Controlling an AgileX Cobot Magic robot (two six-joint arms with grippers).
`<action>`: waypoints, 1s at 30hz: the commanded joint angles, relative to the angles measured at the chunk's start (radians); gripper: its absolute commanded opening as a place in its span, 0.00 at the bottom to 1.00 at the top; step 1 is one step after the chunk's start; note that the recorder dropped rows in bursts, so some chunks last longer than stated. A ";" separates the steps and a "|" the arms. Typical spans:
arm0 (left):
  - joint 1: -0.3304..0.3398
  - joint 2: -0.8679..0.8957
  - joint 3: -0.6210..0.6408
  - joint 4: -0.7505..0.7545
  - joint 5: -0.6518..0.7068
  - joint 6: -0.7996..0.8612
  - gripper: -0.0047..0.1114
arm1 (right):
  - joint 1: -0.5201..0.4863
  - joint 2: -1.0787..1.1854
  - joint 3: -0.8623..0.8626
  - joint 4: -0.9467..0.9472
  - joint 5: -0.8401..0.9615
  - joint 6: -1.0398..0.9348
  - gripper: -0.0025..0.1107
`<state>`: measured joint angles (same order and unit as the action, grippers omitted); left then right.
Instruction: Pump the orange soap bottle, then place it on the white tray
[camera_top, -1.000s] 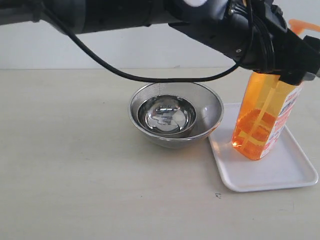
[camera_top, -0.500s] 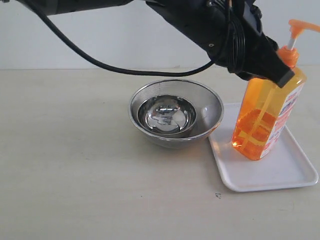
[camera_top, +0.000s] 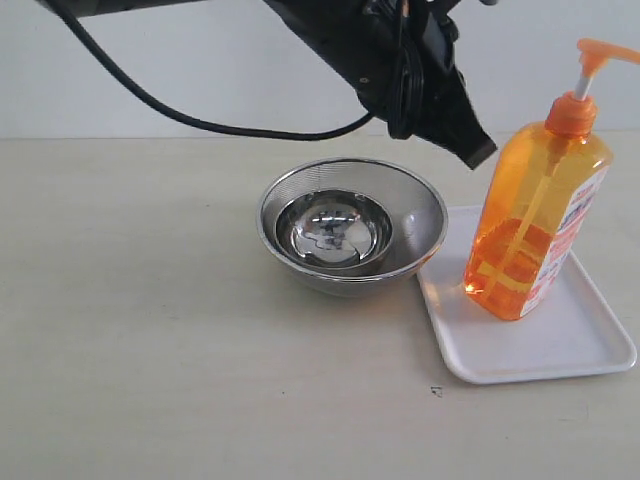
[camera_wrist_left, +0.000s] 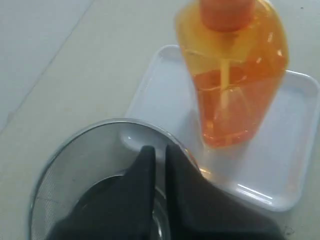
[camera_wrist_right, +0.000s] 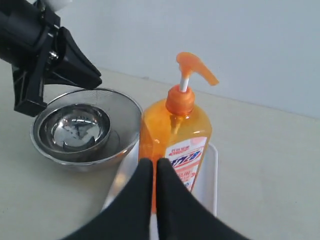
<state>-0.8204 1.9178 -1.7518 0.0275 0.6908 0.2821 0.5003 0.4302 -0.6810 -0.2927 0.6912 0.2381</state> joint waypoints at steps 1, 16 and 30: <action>0.057 0.000 -0.003 -0.086 -0.060 0.104 0.08 | -0.002 0.036 0.112 -0.185 -0.216 0.226 0.02; 0.274 0.235 -0.003 -1.422 -0.031 1.457 0.08 | -0.002 0.088 0.416 -1.084 -0.295 1.327 0.02; 0.293 0.341 -0.006 -1.631 0.113 1.675 0.08 | -0.002 0.433 0.408 -1.452 -0.162 1.722 0.02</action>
<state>-0.5295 2.2607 -1.7518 -1.5845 0.7816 1.9482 0.5003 0.8068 -0.2670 -1.7213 0.4793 1.9264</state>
